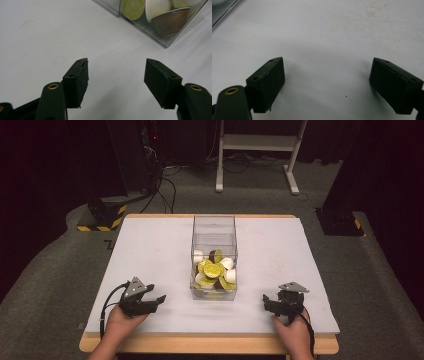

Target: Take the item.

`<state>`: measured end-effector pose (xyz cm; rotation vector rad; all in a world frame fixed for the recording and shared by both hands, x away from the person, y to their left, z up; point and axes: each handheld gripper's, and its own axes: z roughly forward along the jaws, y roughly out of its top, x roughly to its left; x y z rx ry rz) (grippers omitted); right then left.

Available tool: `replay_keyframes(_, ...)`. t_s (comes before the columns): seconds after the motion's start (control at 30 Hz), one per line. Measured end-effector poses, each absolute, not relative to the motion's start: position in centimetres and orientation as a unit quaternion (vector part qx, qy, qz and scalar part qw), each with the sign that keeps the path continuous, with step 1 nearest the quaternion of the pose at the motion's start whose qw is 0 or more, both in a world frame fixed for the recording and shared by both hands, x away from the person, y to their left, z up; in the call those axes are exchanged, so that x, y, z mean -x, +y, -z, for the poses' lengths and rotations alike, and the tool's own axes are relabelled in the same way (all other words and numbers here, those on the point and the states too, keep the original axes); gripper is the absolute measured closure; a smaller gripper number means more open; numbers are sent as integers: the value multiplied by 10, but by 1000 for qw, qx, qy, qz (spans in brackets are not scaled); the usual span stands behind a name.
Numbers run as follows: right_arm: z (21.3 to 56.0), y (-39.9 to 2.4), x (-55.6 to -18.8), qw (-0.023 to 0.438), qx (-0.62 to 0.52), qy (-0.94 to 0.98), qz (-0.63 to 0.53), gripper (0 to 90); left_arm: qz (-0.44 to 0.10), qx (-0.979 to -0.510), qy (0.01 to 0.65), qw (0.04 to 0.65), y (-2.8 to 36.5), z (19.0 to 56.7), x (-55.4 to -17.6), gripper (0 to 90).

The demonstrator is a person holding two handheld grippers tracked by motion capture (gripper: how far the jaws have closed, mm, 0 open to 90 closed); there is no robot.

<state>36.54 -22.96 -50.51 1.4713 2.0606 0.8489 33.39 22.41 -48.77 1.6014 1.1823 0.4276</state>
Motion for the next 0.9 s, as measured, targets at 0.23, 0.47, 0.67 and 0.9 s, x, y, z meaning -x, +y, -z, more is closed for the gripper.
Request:
replay_keyframes(0.23, 505, -230, -365, 233, -536, 751, -309, 129, -176, -673, 486, 529, 215, 485, -336, 366)
replay_keyframes(0.47, 505, -229, -365, 233, -536, 751, -308, 129, -172, -669, 484, 537, 205, 482, -338, 369)
replay_keyframes(0.67, 505, -229, -365, 233, -536, 751, -308, 129, -170, -675, 477, 537, 201, 480, -339, 368)
replay_keyframes(0.9, 505, -229, -365, 233, -536, 751, -308, 129, -169, -670, 470, 549, 193, 471, -340, 354)
